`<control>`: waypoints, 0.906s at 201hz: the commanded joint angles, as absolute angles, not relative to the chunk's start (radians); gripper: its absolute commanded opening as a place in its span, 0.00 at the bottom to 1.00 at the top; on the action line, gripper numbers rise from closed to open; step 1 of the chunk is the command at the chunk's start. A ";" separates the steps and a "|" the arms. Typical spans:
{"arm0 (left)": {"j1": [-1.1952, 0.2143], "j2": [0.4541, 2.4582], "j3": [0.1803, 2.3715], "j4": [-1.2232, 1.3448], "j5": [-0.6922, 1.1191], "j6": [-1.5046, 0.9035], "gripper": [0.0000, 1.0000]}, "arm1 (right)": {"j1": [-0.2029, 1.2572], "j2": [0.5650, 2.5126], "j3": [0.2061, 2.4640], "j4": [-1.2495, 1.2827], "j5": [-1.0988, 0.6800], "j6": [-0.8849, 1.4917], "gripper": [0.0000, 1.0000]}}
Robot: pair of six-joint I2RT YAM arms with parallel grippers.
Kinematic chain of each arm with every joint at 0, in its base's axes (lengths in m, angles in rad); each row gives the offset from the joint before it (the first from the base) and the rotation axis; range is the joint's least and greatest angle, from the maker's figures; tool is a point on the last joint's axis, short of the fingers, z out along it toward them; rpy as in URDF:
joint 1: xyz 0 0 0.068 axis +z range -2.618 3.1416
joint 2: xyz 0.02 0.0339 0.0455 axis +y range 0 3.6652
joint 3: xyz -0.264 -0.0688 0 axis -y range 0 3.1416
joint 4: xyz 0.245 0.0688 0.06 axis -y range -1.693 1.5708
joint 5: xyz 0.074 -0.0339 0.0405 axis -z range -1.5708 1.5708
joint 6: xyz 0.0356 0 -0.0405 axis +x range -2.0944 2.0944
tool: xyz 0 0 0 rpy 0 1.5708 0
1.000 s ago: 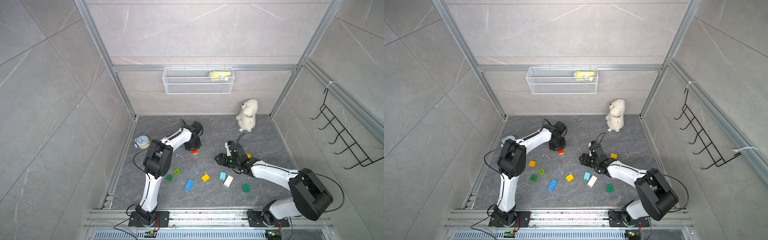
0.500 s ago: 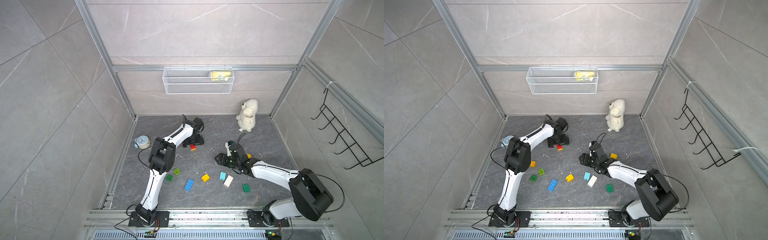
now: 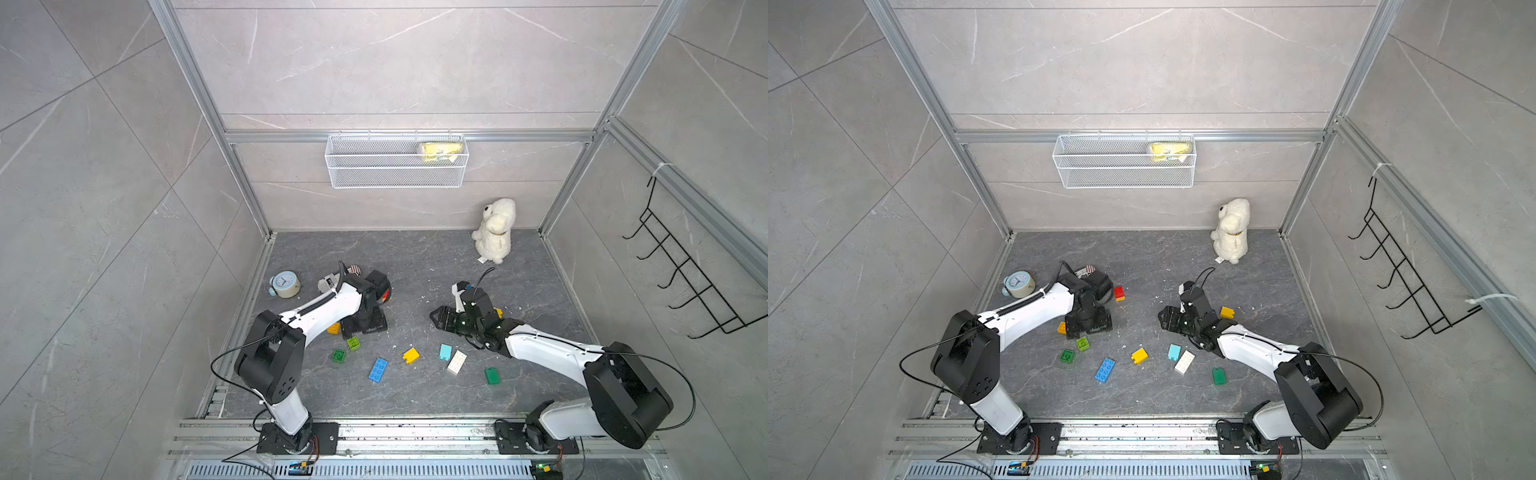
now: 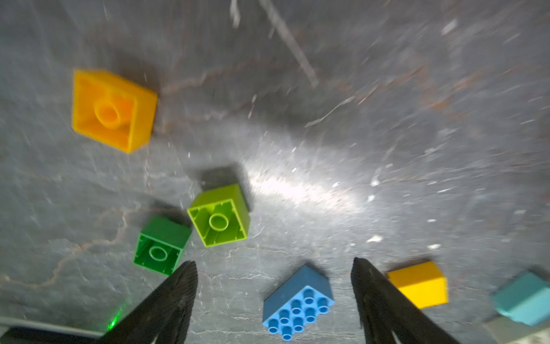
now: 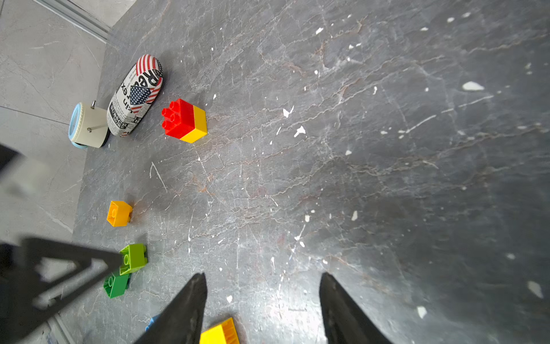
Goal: Assemble the letter h with lego
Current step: Adjust the lego brick at the center of the board.
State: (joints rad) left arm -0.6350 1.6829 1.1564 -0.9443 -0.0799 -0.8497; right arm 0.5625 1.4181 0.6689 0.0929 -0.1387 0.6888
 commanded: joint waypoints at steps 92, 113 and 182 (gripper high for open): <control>-0.632 1.716 1.100 -0.843 -0.176 -1.027 0.76 | 0.569 1.414 0.659 0.112 -0.172 0.684 0.61; -0.625 1.716 1.098 -0.848 -0.193 -1.033 0.75 | 0.570 1.413 0.660 0.112 -0.172 0.684 0.60; -0.603 1.701 1.057 -0.816 -0.185 -1.023 0.60 | 0.572 1.399 0.656 0.108 -0.167 0.678 0.59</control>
State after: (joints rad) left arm -0.6121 1.7081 1.0676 -0.8165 -0.1810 -1.0206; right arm 0.5629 1.4181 0.6655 0.1028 -0.1646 0.6884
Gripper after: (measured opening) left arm 0.628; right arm 0.594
